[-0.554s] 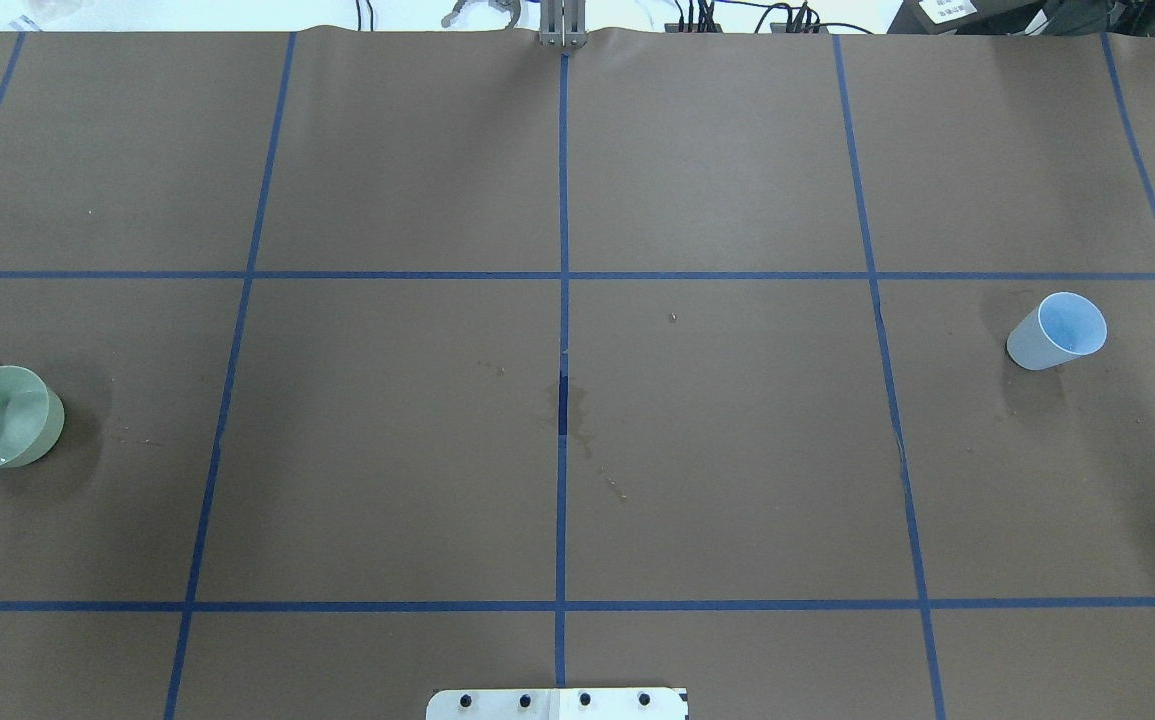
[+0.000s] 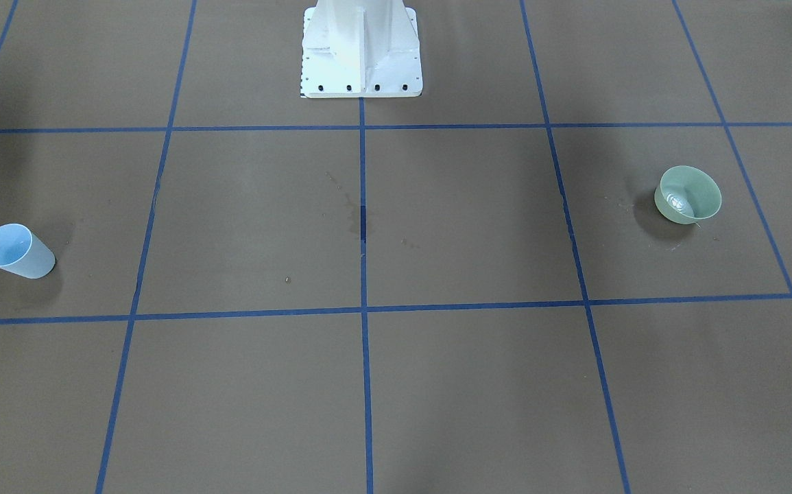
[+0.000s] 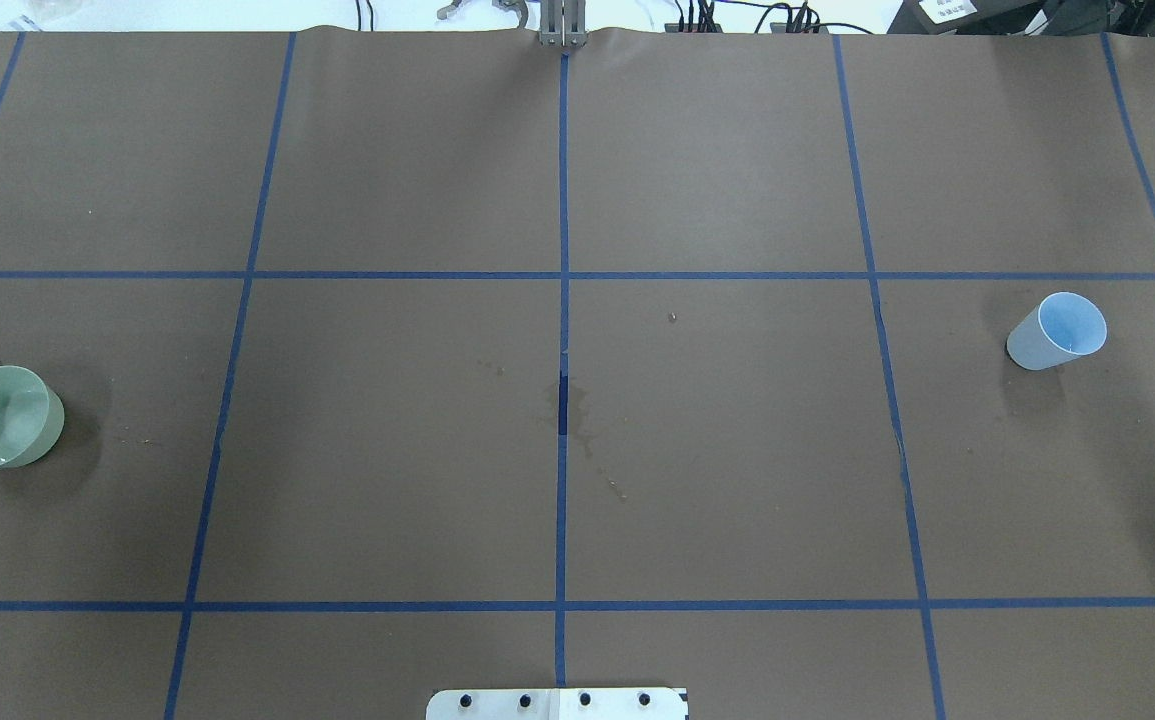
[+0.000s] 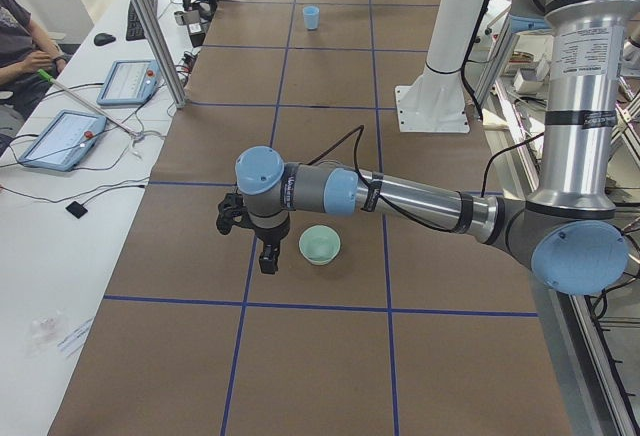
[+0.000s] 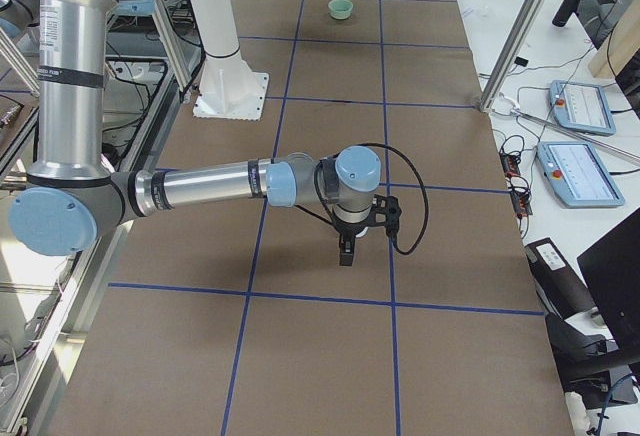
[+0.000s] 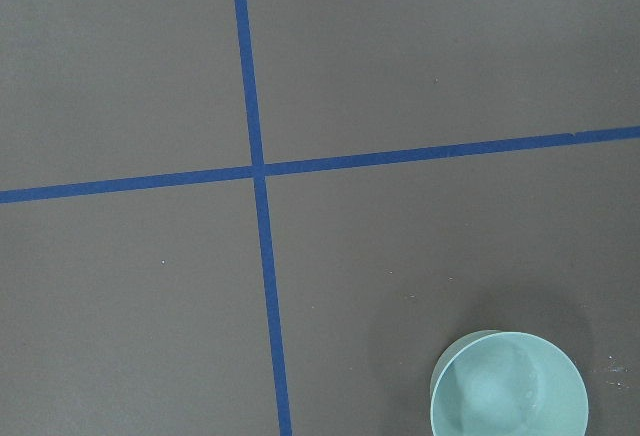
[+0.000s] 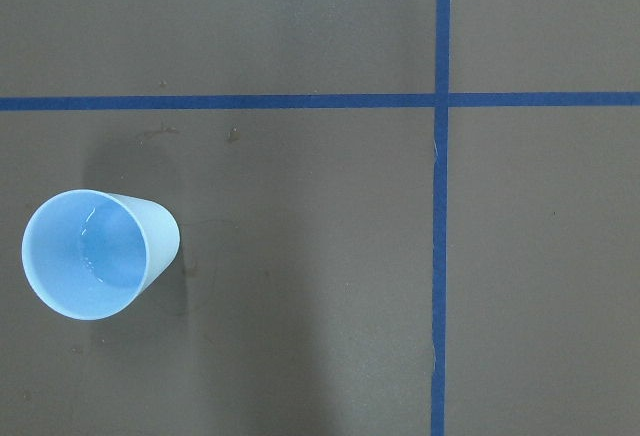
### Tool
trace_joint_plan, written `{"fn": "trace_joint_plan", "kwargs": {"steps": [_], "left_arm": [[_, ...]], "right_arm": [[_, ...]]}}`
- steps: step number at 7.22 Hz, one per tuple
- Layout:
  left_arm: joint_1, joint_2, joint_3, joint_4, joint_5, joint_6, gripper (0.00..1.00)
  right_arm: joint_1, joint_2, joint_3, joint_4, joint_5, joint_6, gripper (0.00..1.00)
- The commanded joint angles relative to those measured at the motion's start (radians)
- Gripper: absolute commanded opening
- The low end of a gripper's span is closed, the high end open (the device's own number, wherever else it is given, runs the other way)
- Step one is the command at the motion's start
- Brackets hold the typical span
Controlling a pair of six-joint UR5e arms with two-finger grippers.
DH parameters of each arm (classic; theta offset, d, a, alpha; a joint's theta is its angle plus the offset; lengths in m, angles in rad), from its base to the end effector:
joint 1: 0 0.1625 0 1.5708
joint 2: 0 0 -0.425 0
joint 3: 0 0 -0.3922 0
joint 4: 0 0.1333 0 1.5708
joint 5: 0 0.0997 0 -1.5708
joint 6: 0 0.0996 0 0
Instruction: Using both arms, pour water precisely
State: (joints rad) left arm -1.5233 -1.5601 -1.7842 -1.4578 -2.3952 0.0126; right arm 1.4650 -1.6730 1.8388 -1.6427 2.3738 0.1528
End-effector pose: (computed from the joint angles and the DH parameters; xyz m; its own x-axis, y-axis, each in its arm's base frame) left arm -0.0371 -0.4873 0.5669 0.6745 0.1105 -0.7300 -0.0558 0.9935 0.0988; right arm 0.0139 -0.4532 0.5801 0.6916 0.0119 0.7222 -0.0001 0.9999 -0.0164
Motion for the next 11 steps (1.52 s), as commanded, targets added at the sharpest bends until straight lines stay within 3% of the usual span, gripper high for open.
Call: {"fn": "trace_joint_plan", "kwargs": {"steps": [1, 5, 7, 9, 11], "left_arm": [[0.000, 0.014, -0.021, 0.000, -0.004, -0.002, 1.00], [0.021, 0.025, -0.012, -0.003, -0.002, 0.000, 1.00], [0.133, 0.025, 0.009, -0.041, 0.002, -0.006, 0.96], [0.233, 0.047, 0.116, -0.270, 0.005, -0.171, 0.99], [0.291, 0.060, 0.297, -0.543, 0.007, -0.299, 0.99]], "right_arm": [[0.000, 0.006, -0.004, 0.000, -0.002, 0.001, 0.99], [0.000, 0.013, -0.010, 0.001, 0.002, -0.002, 0.99], [-0.003, 0.013, -0.010, 0.001, 0.005, -0.004, 0.99], [-0.009, 0.012, -0.012, 0.001, 0.007, -0.007, 0.99], [-0.018, 0.012, -0.012, 0.003, 0.002, -0.012, 1.00]]}}
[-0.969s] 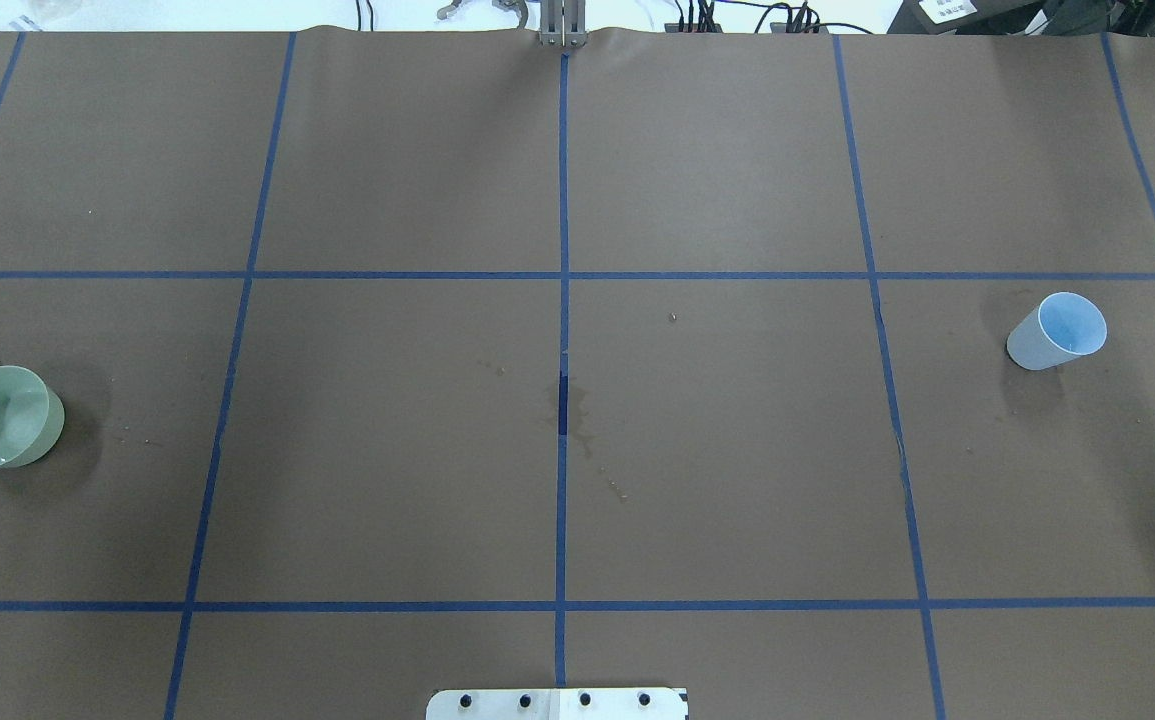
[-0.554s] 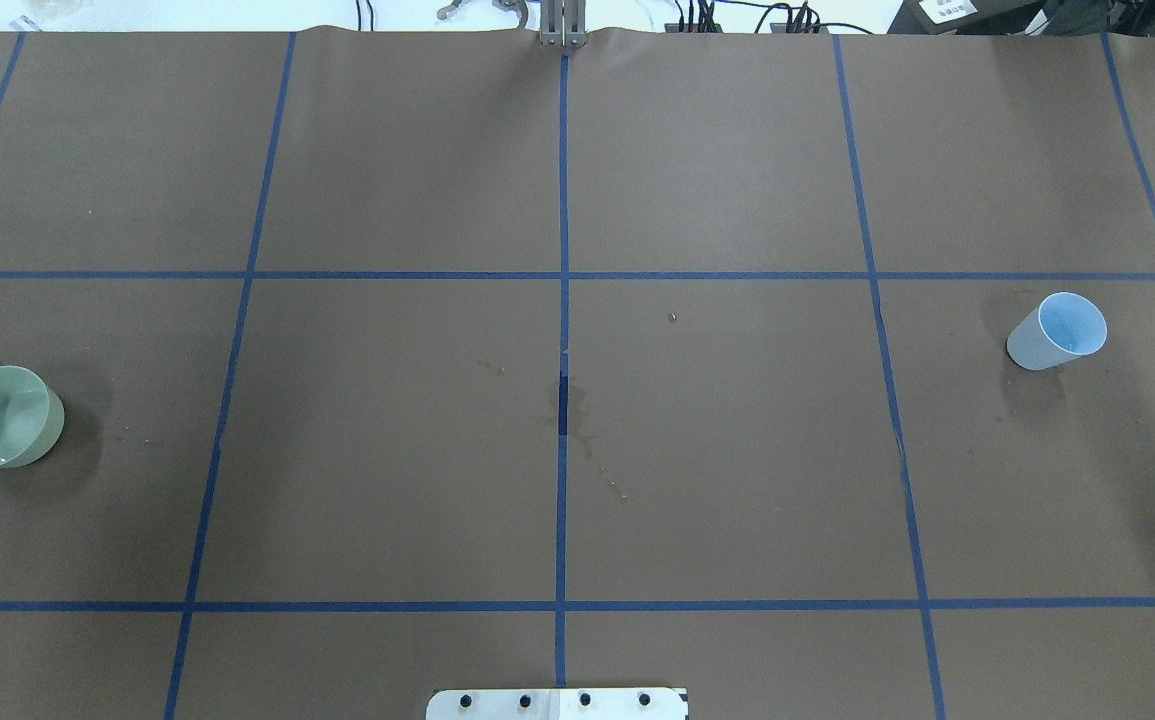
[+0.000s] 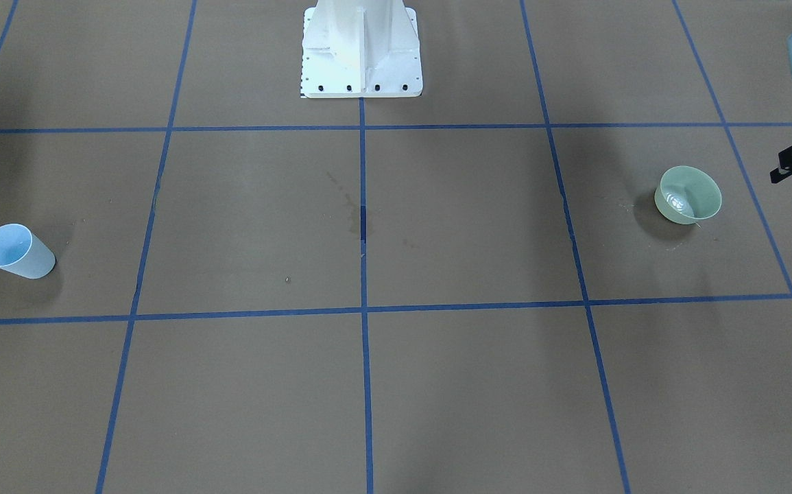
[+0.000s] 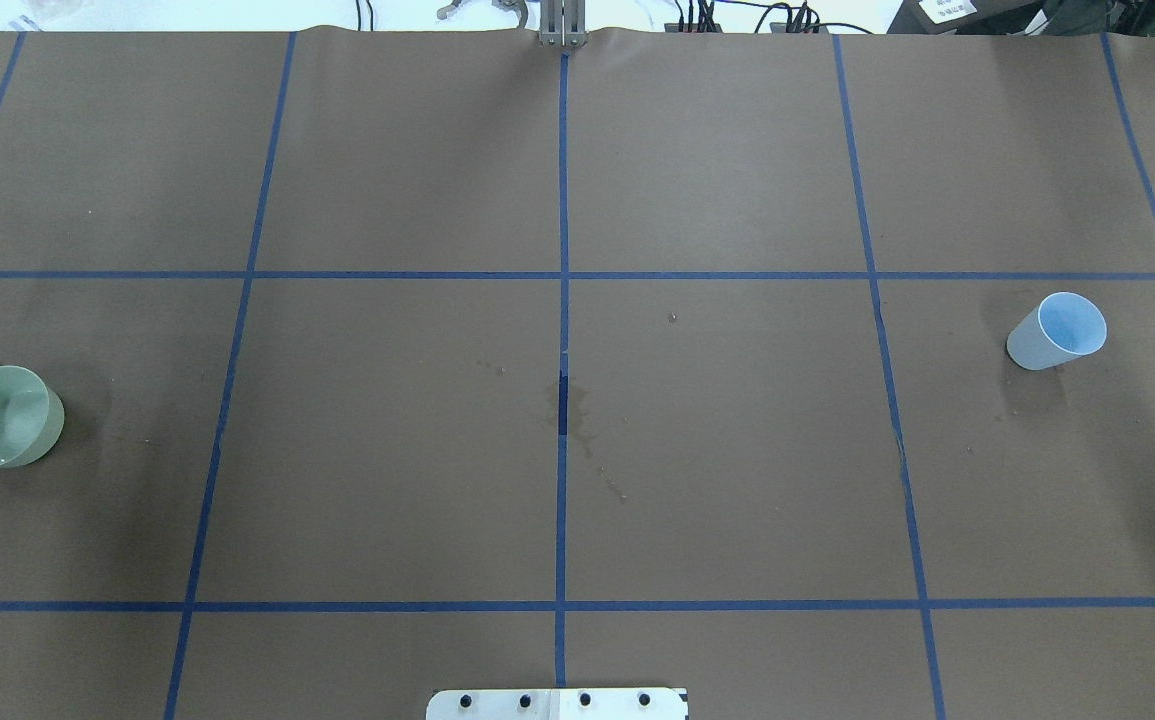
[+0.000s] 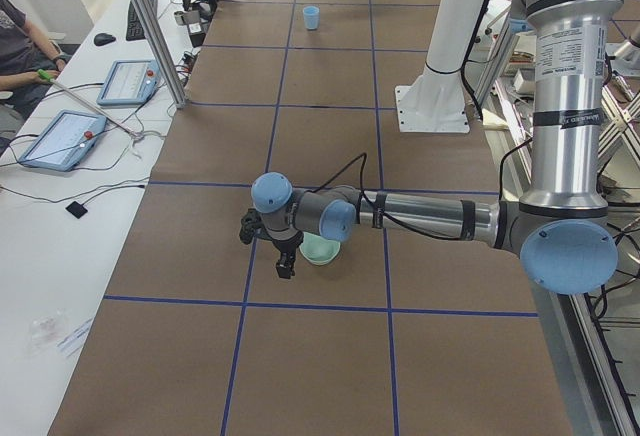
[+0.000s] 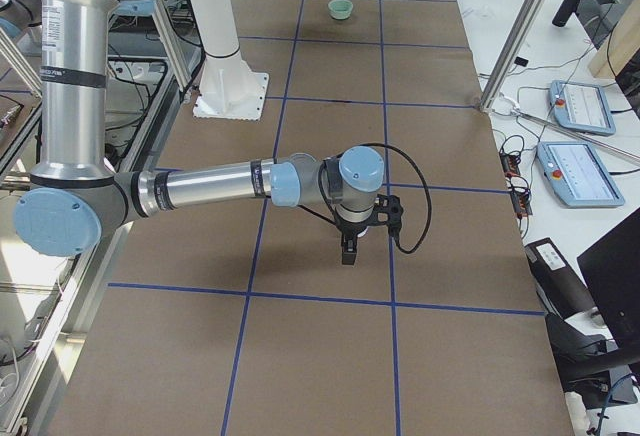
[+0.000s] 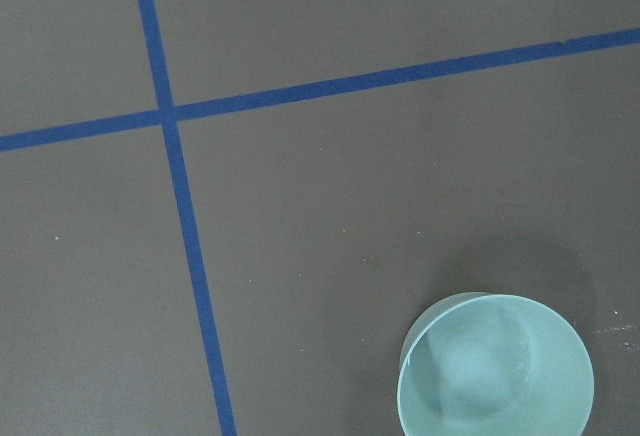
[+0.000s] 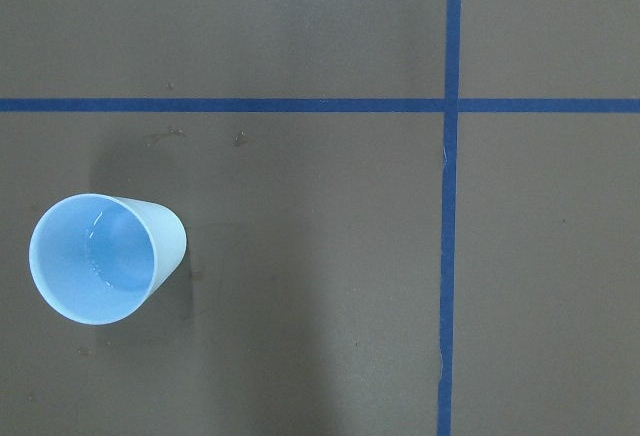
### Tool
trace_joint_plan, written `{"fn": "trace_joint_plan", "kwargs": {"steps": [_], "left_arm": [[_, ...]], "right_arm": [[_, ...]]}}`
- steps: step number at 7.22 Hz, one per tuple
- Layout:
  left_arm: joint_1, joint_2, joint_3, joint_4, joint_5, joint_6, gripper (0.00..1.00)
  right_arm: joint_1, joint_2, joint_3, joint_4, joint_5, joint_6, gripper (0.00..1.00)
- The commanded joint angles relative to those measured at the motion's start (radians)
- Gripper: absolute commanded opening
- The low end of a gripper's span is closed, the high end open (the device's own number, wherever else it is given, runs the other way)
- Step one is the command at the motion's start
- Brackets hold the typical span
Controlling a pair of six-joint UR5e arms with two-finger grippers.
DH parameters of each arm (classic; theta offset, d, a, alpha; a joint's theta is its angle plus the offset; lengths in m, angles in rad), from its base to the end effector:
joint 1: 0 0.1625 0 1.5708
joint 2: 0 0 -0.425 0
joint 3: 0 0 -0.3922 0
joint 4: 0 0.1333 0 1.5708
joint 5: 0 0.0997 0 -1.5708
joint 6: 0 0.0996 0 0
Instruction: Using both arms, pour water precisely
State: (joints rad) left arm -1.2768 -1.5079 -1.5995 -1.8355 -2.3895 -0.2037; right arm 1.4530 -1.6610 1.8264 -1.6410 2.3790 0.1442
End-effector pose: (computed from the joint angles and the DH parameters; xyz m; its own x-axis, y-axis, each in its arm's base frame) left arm 0.0805 -0.4749 0.6435 0.6501 0.1618 -0.7425 -0.1538 0.9849 0.0799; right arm 0.0075 -0.4584 0.5802 0.6877 -0.0058 0.7260 0.0184 0.9998 -0.0094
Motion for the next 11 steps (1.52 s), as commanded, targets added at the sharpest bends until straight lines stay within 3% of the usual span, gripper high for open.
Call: {"fn": "trace_joint_plan", "kwargs": {"steps": [1, 6, 7, 8, 11], "left_arm": [[0.072, 0.003, 0.136, -0.218, -0.005, -0.147, 0.99], [0.175, 0.003, 0.128, -0.338, -0.037, -0.261, 0.99], [0.201, 0.006, 0.130, -0.341, -0.033, -0.267, 0.73], [0.201, 0.008, 0.128, -0.341, -0.033, -0.267, 0.01], [0.201, -0.035, 0.104, -0.326, -0.063, -0.273, 0.00]], "right_arm": [[-0.014, 0.000, 0.001, 0.001, -0.001, -0.003, 1.00], [-0.016, 0.000, 0.001, 0.000, 0.002, -0.003, 1.00], [-0.017, 0.000, 0.001, 0.000, 0.000, -0.003, 1.00], [-0.019, -0.002, 0.001, 0.000, 0.000, -0.002, 0.99], [-0.022, -0.003, -0.001, 0.000, 0.000, 0.000, 0.99]]}}
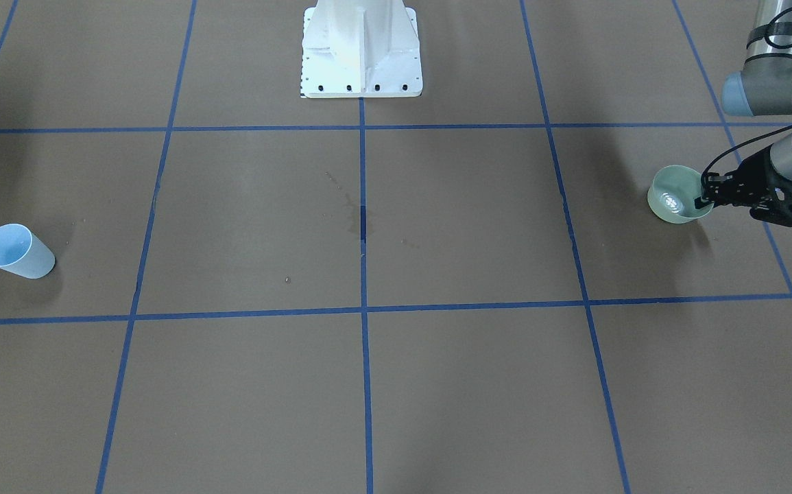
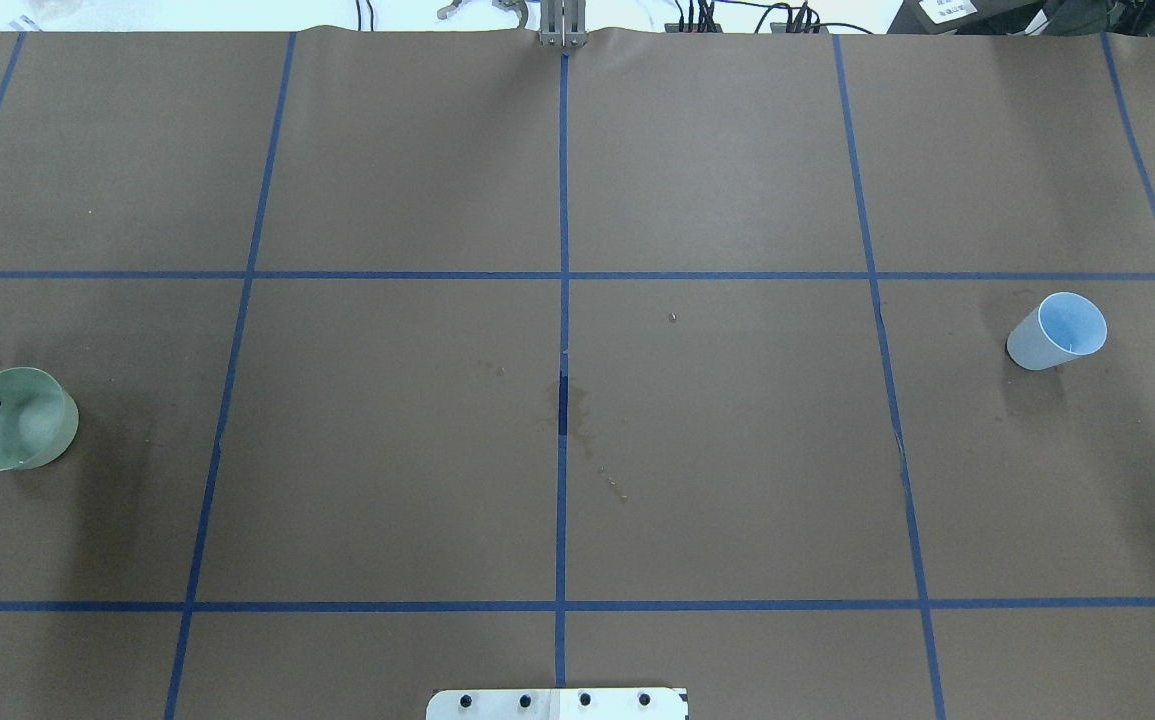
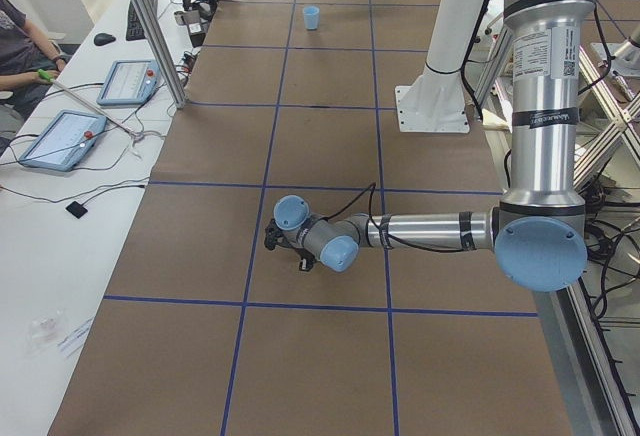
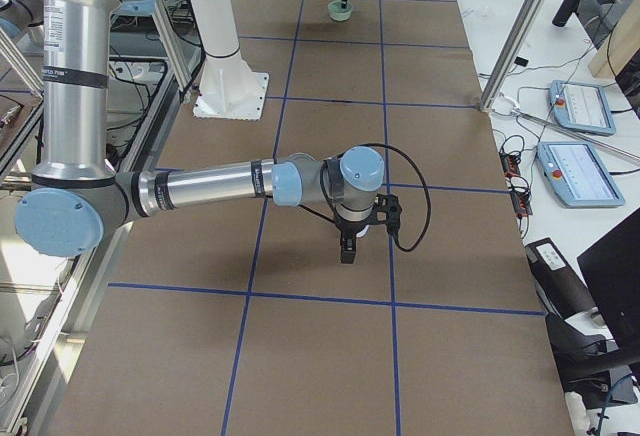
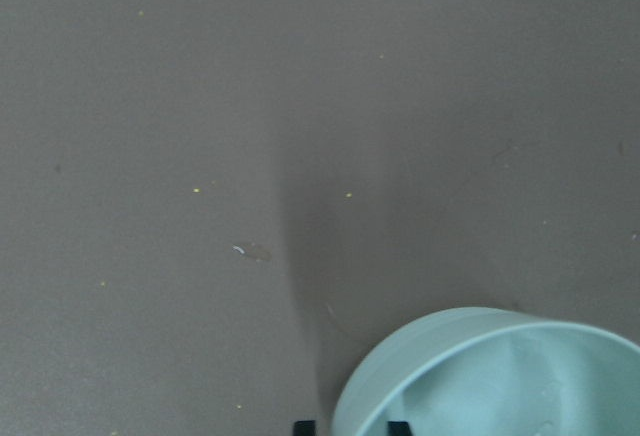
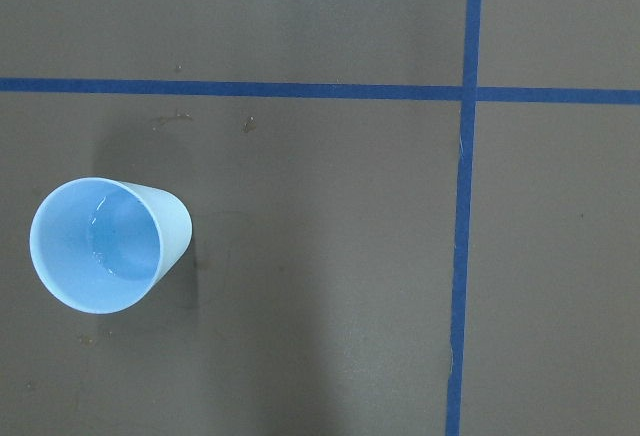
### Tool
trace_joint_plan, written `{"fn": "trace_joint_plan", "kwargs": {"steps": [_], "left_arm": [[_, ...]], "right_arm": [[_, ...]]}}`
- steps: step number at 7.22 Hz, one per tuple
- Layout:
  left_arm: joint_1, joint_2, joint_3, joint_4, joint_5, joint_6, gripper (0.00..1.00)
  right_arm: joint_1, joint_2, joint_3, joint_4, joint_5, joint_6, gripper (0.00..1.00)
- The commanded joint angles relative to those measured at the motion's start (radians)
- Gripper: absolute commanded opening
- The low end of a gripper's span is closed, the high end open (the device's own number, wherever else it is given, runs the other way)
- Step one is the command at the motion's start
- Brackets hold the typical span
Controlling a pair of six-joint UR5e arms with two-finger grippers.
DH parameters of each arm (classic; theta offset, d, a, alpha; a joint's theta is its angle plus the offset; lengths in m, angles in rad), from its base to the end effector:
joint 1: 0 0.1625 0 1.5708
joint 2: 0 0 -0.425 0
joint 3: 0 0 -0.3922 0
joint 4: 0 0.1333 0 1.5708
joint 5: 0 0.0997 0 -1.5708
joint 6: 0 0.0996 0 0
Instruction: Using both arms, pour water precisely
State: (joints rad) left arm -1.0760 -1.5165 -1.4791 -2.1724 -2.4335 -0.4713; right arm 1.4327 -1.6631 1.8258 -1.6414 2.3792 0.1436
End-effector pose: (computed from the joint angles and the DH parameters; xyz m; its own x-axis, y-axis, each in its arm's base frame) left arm 0.1786 -0.4524 0.6582 0.5622 0.1784 -0.8075 -0.1921 0.9779 0.0823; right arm -0.0017 -0.4576 0.5815 0.6876 -0.0182 0.7259 0.0391 0.9992 -0.0120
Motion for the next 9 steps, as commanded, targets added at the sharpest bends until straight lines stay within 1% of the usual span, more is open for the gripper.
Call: {"fn": "trace_joint_plan", "kwargs": {"steps": [1, 2, 4, 5, 6, 7, 8, 9], "left_arm": [[0.001, -0.087, -0.051, 0.043, -0.088, -0.152, 0.00], [0.007, -0.150, -0.096, 0.045, -0.097, -0.319, 0.00], [0.118, -0.300, -0.133, 0.045, -0.084, -0.572, 0.00], [0.187, -0.415, -0.133, 0.045, -0.023, -0.742, 0.00], [0.317, -0.509, -0.129, 0.052, 0.073, -0.879, 0.00], [0.406, -0.584, -0.107, 0.089, 0.182, -0.901, 0.00], [0.460, -0.687, -0.046, 0.138, 0.241, -0.902, 0.00], [0.500, -0.746, -0.009, 0.172, 0.302, -0.902, 0.00]], "right_arm": [[-0.001, -0.003, -0.002, 0.000, 0.000, 0.001, 1.00], [-0.001, -0.001, -0.006, 0.000, 0.000, 0.001, 0.99], [-0.006, 0.005, -0.005, 0.000, 0.000, 0.001, 0.99], [-0.008, 0.008, -0.003, 0.002, 0.001, 0.001, 1.00], [-0.021, 0.009, -0.003, 0.002, 0.001, 0.002, 0.99], [-0.032, 0.010, -0.002, 0.002, 0.001, 0.002, 0.99], [-0.037, 0.006, -0.006, 0.049, 0.003, 0.007, 0.99], [-0.043, 0.000, -0.008, 0.079, 0.005, 0.010, 0.99]]}}
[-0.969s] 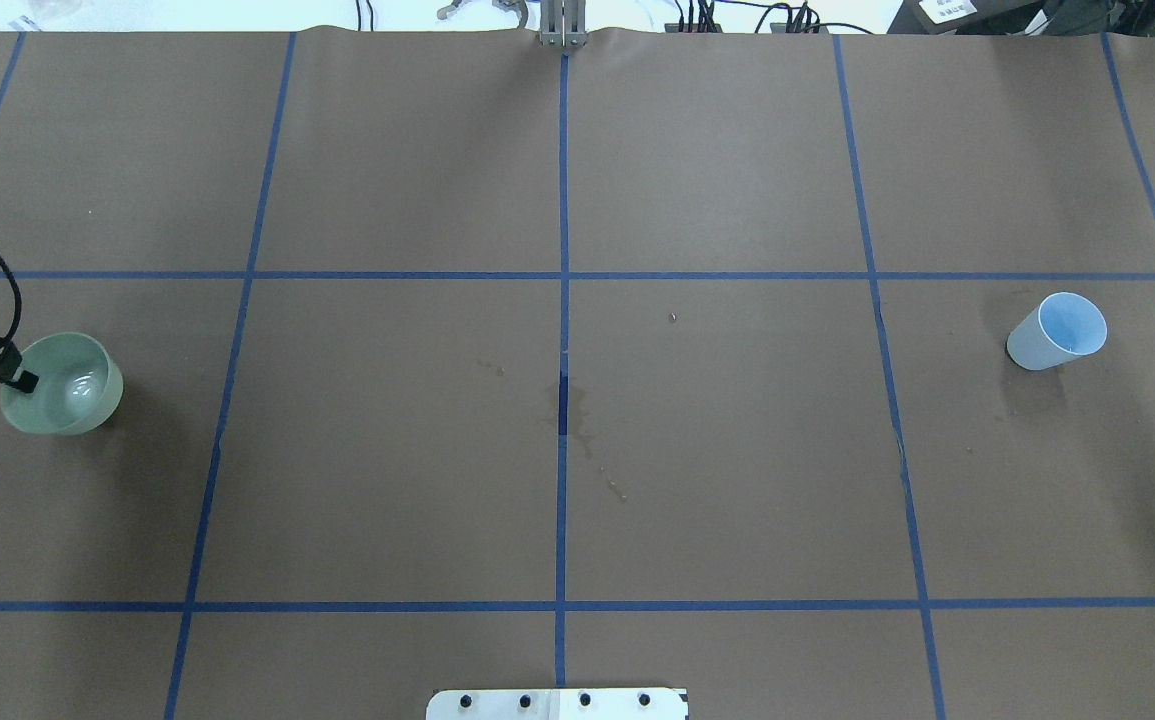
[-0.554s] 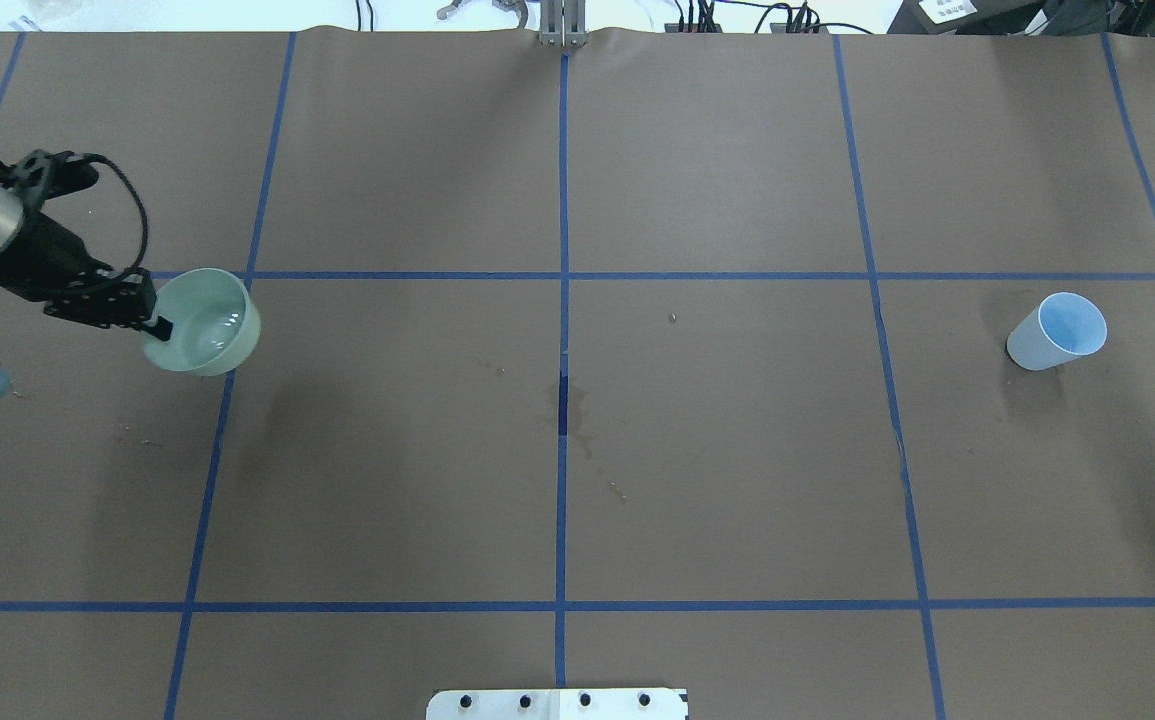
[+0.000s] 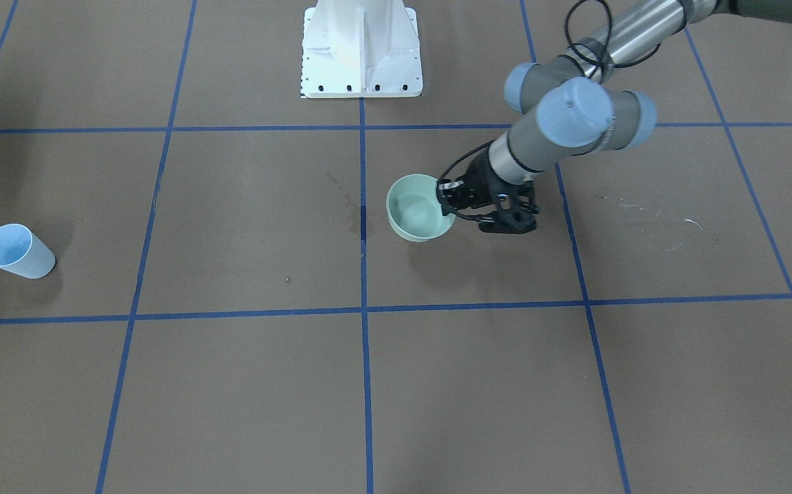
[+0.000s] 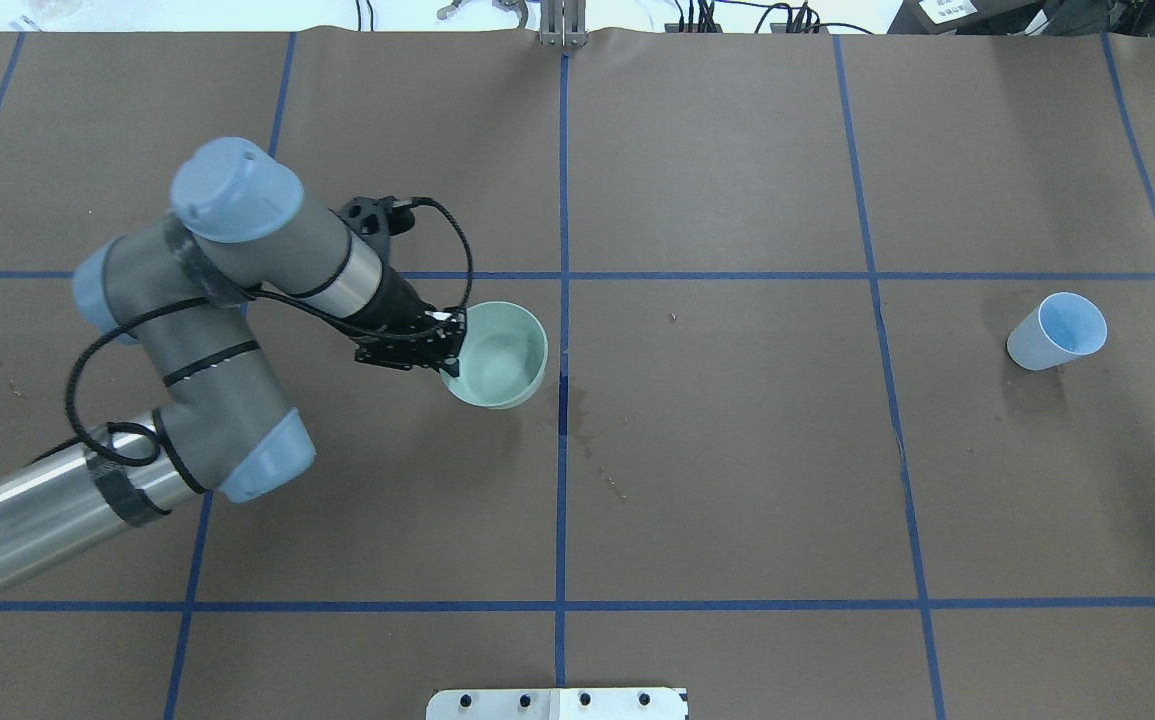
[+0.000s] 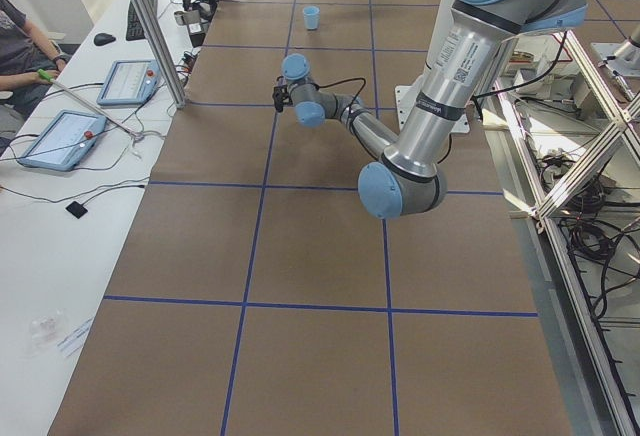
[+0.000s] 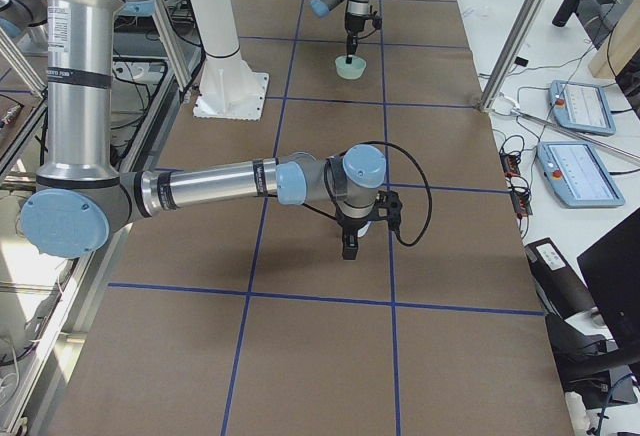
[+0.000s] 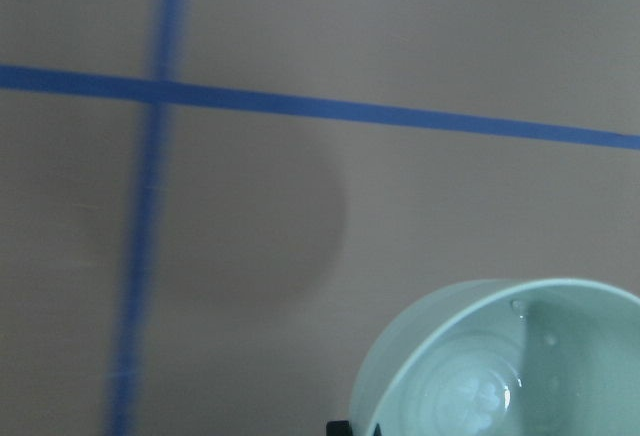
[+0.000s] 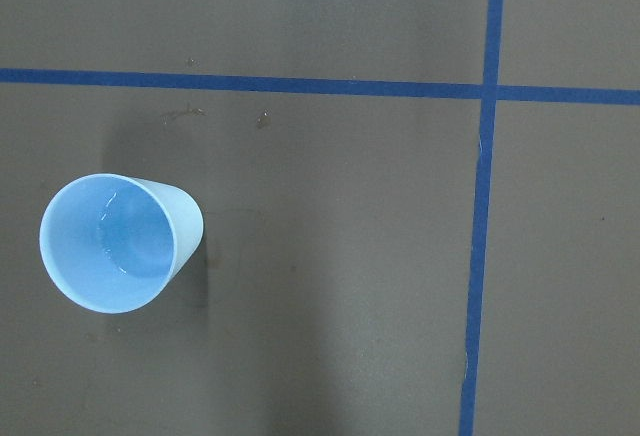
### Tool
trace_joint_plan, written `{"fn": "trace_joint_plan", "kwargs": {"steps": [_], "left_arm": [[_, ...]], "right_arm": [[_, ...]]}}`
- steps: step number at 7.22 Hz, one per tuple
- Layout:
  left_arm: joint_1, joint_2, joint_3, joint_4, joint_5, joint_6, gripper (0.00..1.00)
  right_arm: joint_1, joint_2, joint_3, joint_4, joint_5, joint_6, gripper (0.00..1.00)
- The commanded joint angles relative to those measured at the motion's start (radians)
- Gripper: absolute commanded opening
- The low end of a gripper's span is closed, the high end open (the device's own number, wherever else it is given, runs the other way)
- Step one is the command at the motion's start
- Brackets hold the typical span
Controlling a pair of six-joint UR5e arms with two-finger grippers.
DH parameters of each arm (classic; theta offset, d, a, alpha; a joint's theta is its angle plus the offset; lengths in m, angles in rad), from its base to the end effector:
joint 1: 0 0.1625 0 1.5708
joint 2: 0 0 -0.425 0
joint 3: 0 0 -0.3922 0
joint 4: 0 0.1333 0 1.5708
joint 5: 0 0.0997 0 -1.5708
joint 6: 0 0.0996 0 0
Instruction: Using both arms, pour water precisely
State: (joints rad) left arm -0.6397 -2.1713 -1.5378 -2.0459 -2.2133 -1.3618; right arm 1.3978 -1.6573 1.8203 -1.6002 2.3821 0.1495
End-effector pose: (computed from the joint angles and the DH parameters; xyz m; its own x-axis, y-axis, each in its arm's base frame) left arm 0.5096 -0.4710 0.2564 0.4085 -0.0969 -0.9076 -0.0225 0.9930 -0.1162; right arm -0.0187 -0.4619 0.5770 0.6797 -0.0659 0.7305 0.0702 0.9972 0.0247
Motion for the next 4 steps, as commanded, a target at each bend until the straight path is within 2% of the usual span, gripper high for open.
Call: {"fn": "trace_joint_plan", "kwargs": {"steps": [1, 4], "left_arm": [[0.110, -0.096, 0.059, 0.047, 0.165, -0.005, 0.00], [0.124, -0.093, 0.062, 0.047, 0.185, -0.005, 0.00]], "right_arm": [[-0.011, -0.006, -0.003, 0.040, 0.002, 0.005, 0.99], [-0.013, -0.006, -0.003, 0.042, 0.000, 0.005, 0.99]]}}
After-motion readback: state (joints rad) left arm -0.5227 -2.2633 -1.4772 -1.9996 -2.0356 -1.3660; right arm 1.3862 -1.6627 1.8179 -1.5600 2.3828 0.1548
